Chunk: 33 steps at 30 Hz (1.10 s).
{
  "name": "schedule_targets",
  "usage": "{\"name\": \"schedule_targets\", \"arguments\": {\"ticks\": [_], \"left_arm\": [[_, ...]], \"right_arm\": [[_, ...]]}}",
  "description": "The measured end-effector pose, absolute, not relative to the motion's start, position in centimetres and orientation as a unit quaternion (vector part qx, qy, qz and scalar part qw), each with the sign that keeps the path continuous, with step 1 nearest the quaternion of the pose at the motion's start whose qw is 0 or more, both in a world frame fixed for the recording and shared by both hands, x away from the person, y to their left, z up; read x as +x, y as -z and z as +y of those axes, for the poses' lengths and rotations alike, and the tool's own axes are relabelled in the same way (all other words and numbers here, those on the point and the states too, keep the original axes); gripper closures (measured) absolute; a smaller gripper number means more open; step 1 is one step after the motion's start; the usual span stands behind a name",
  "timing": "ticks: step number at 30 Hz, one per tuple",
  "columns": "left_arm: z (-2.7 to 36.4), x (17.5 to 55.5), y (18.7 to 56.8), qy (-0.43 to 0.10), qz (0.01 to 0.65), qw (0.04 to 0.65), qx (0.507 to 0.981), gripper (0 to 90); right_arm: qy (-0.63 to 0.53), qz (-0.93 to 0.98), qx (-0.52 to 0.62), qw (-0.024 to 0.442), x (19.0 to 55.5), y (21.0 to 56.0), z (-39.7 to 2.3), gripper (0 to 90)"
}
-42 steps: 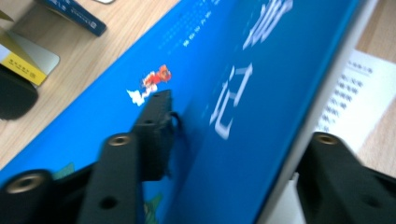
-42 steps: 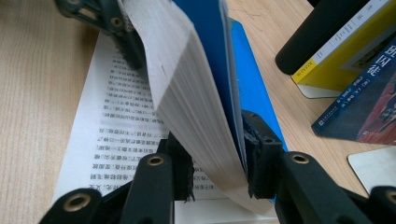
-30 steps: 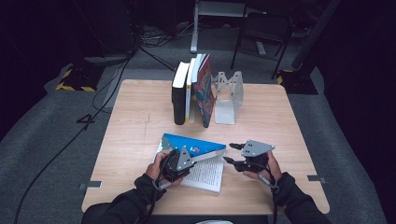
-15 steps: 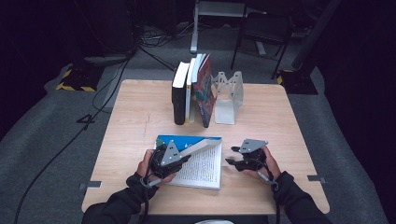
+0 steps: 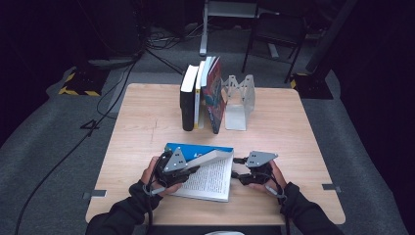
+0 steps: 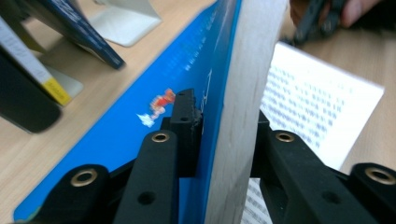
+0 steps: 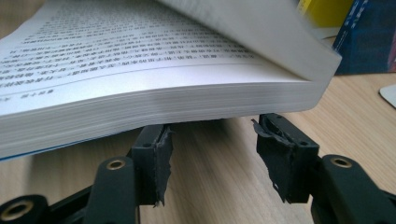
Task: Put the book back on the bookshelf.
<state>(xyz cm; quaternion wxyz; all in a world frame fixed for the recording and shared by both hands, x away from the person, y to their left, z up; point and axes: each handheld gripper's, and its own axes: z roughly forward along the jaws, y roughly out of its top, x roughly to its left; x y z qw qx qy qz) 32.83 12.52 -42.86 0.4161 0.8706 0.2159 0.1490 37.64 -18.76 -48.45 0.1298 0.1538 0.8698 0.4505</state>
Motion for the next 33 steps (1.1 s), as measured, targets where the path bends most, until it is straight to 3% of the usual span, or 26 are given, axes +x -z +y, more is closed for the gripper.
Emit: {"name": "schedule_targets", "arguments": {"ticks": [7, 12, 21, 33], "left_arm": [[13.4, 31.8, 42.4, -0.148, 0.223, 0.412, 0.871, 69.8], [14.1, 31.8, 42.0, -0.116, 0.221, 0.455, 0.855, 71.4], [10.5, 32.4, 41.2, -0.109, 0.169, 0.490, 0.848, 70.1], [9.5, 32.6, 40.6, -0.104, 0.154, 0.531, 0.826, 69.1]], "right_arm": [[-0.501, 0.839, 0.156, 0.145, 36.9, 46.0, -18.1, 46.0], [-0.512, 0.832, 0.148, 0.153, 36.5, 44.0, -17.9, 45.8], [-0.518, 0.809, 0.163, 0.224, 35.6, 41.2, -20.9, 50.0], [-0.558, 0.779, 0.170, 0.228, 35.4, 39.1, -22.4, 50.4]]}}
